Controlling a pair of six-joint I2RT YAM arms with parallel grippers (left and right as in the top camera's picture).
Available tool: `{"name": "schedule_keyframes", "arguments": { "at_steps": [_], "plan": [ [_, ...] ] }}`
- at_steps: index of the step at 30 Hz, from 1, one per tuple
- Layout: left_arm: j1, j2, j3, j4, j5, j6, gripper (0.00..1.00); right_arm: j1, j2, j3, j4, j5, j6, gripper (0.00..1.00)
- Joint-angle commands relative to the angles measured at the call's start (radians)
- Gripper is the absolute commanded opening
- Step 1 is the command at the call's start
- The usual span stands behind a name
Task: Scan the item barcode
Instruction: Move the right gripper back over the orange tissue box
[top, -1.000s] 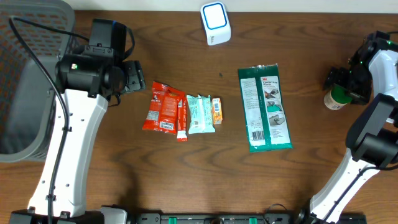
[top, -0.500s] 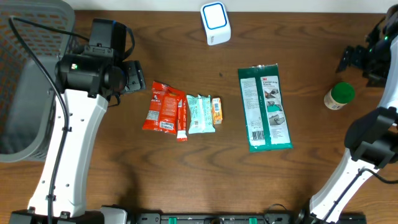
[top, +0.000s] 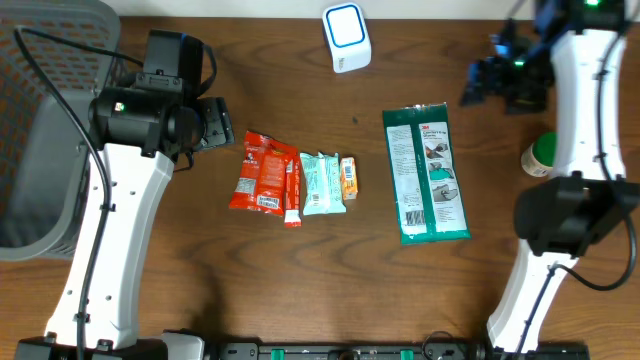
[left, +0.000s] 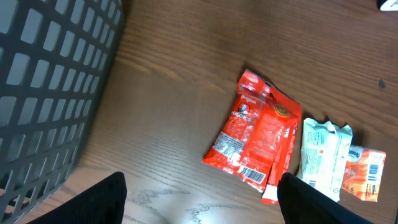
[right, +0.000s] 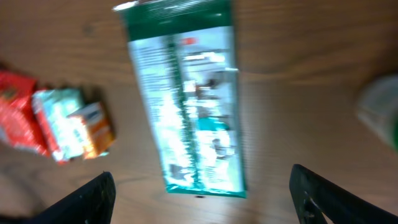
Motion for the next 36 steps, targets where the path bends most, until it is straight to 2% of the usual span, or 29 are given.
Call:
{"name": "schedule_keyframes", "arguments": {
  "at_steps": [1, 6, 10, 13, 14, 15, 16, 24, 29, 36],
  "plan": [
    [0.002, -0.001, -0.006, -0.003, -0.012, -0.013, 0.78, 0.092, -0.014, -0.018, 0.0, -0.053, -0.026, 0.84],
    [0.002, -0.001, -0.006, -0.003, -0.012, -0.013, 0.78, 0.224, -0.013, -0.043, 0.013, -0.053, 0.002, 0.77],
    [0.002, -0.001, -0.006, -0.003, -0.012, -0.013, 0.78, 0.343, -0.013, -0.076, 0.063, -0.051, 0.063, 0.64],
    [0.002, -0.001, -0.006, -0.003, -0.012, -0.013, 0.78, 0.432, -0.013, -0.122, 0.137, -0.035, 0.117, 0.36],
    [0.002, -0.001, -0.006, -0.003, -0.012, -0.013, 0.78, 0.472, -0.013, -0.151, 0.177, -0.026, 0.134, 0.16],
    [0.002, -0.001, -0.006, -0.003, -0.012, -0.013, 0.78, 0.493, -0.013, -0.169, 0.2, -0.022, 0.142, 0.06],
    [0.002, -0.001, -0.006, -0.003, -0.012, -0.013, 0.78, 0.518, -0.013, -0.19, 0.224, -0.013, 0.155, 0.01],
    [0.002, -0.001, -0.006, -0.003, -0.012, -0.013, 0.78, 0.661, -0.012, -0.364, 0.371, 0.174, 0.227, 0.01],
    [0.002, -0.001, -0.006, -0.003, -0.012, -0.013, 0.78, 0.695, -0.012, -0.426, 0.41, 0.382, 0.259, 0.02],
    [0.002, -0.001, -0.006, -0.003, -0.012, -0.013, 0.78, 0.695, -0.012, -0.461, 0.47, 0.281, 0.264, 0.01]
  ]
}}
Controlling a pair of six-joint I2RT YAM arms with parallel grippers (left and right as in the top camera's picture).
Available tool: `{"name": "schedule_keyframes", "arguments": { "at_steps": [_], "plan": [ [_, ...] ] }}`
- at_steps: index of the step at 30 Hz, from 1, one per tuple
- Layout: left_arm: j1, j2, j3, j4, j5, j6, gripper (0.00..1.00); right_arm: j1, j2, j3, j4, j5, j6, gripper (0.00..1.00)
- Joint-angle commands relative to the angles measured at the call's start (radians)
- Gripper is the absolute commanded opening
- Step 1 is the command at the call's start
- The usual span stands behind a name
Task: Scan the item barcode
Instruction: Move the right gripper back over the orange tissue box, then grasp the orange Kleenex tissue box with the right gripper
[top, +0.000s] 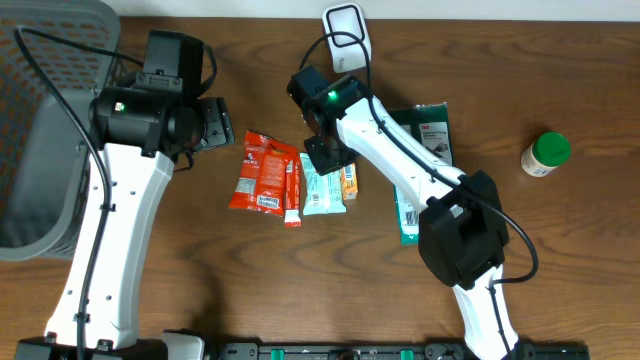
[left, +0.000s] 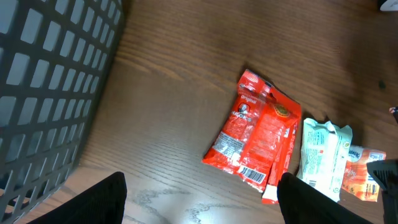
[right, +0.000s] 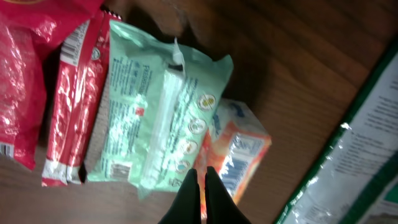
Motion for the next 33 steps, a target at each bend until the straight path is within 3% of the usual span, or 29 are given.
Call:
{"name": "schedule_keyframes", "arguments": {
  "at_steps": [1, 5, 16, 25, 33],
  "plan": [
    [0.002, -0.001, -0.006, -0.003, -0.012, -0.013, 0.78, 0.003, -0.012, -0.026, 0.024, -0.054, 0.023, 0.01],
    [0.002, -0.001, -0.006, -0.003, -0.012, -0.013, 0.78, 0.004, -0.012, -0.047, 0.035, -0.116, 0.023, 0.01],
    [0.002, -0.001, -0.006, -0.003, -0.012, -0.013, 0.78, 0.002, -0.012, -0.126, 0.05, -0.027, 0.023, 0.01],
    [0.002, -0.001, -0.006, -0.003, -0.013, -0.013, 0.78, -0.027, -0.033, -0.124, 0.011, 0.198, 0.023, 0.01],
    [0.002, -0.001, -0.006, -0.003, -0.012, -0.013, 0.78, -0.071, -0.043, -0.124, 0.006, 0.108, 0.037, 0.02]
  ]
}}
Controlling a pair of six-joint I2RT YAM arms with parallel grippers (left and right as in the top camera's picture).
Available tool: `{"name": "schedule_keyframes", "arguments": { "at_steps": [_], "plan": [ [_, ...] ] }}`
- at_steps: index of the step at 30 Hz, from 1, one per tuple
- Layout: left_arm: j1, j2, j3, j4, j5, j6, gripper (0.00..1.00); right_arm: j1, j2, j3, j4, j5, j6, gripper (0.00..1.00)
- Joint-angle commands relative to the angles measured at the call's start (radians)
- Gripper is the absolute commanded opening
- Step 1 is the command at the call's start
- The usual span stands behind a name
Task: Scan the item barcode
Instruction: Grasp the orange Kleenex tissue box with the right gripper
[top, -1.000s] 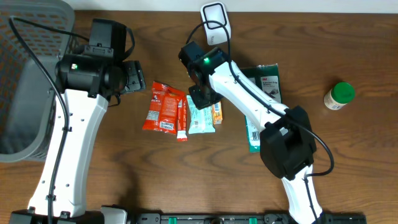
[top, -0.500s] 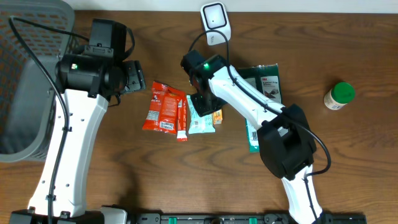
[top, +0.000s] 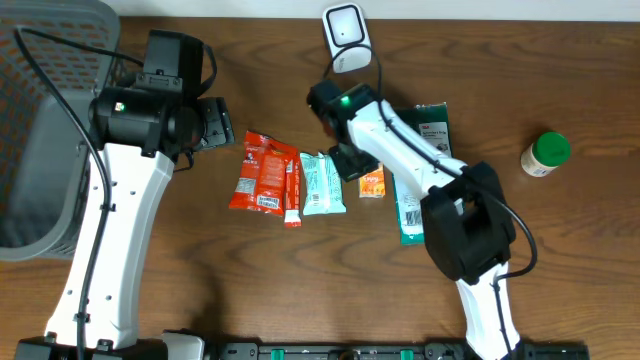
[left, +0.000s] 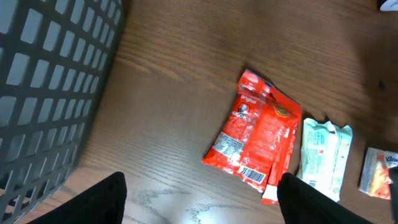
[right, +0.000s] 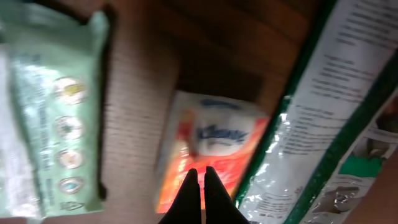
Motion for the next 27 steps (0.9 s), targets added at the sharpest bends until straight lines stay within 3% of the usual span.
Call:
{"name": "schedule_keyframes", "arguments": {
  "at_steps": [1, 4, 7, 13, 27],
  "plan": [
    [0.002, -0.001, -0.006, -0.003, -0.013, -0.013, 0.78, -0.006, -0.045, 0.012, -0.001, -0.039, 0.02, 0.03],
    [0.002, -0.001, -0.006, -0.003, -0.013, -0.013, 0.78, 0.002, -0.051, 0.012, 0.003, -0.042, 0.021, 0.13],
    [0.002, -0.001, -0.006, -0.003, -0.013, -0.013, 0.78, 0.005, -0.051, 0.012, 0.003, -0.042, 0.053, 0.43],
    [0.002, -0.001, -0.006, -0.003, -0.013, -0.013, 0.78, 0.009, -0.05, 0.011, -0.001, -0.042, 0.188, 0.38],
    [0.002, -0.001, -0.006, -0.003, -0.013, -0.013, 0.78, 0.079, -0.049, 0.006, 0.008, 0.114, 0.288, 0.34]
  ]
}}
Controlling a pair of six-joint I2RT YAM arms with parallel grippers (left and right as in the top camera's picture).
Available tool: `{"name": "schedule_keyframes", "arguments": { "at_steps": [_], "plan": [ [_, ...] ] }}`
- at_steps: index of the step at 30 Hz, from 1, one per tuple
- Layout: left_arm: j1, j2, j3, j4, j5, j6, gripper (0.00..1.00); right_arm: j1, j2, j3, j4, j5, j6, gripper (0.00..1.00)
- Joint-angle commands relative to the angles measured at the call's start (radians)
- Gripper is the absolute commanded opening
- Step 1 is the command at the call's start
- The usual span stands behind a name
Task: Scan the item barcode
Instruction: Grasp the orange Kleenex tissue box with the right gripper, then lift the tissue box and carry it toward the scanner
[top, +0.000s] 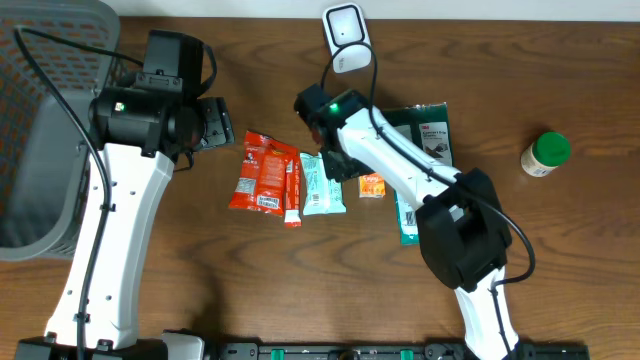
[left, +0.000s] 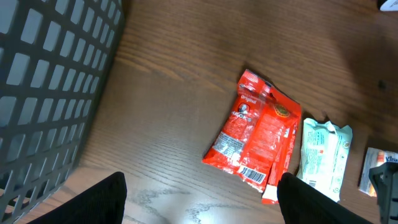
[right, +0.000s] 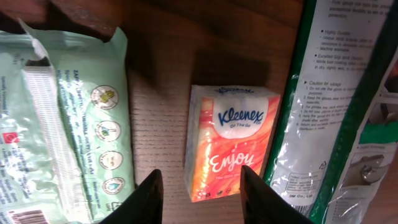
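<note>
A small orange Kleenex tissue pack lies logo side up on the wooden table between a mint-green wipes pack and a long green 3M pack. My right gripper hangs open just above it, its fingers on either side of the pack's near end without touching it. Overhead, the orange pack sits right of the right gripper. The white scanner stands at the back. My left gripper is open over the left of the table, holding nothing.
Two red snack packs lie left of the mint pack. A grey mesh basket fills the far left. A green-lidded bottle stands at the right. The green 3M pack lies under the right arm.
My right gripper was shut with its tips close over the orange pack; now it is open and higher above it. The pack lies in the same place. The left arm has not moved.
At first my right arm was at the far back right, open, and the orange pack lay against the mint pack, barcode showing. Then the gripper was shut at that pack. Later the pack lay further right, logo up, beside the green pack, where it still lies.
</note>
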Motion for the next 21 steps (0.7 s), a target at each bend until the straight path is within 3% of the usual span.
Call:
{"name": "schedule_keyframes", "arguments": {
  "at_steps": [1, 15, 21],
  "plan": [
    [0.002, -0.001, -0.006, -0.003, -0.012, -0.013, 0.78, 0.013, -0.032, 0.0, 0.006, 0.063, 0.059, 0.34],
    [0.002, -0.001, -0.006, -0.003, -0.012, -0.013, 0.78, 0.014, -0.032, -0.197, 0.184, 0.097, 0.061, 0.25],
    [0.002, -0.001, -0.006, -0.003, -0.012, -0.013, 0.78, 0.01, -0.039, -0.193, 0.192, 0.11, 0.047, 0.01]
  ]
}}
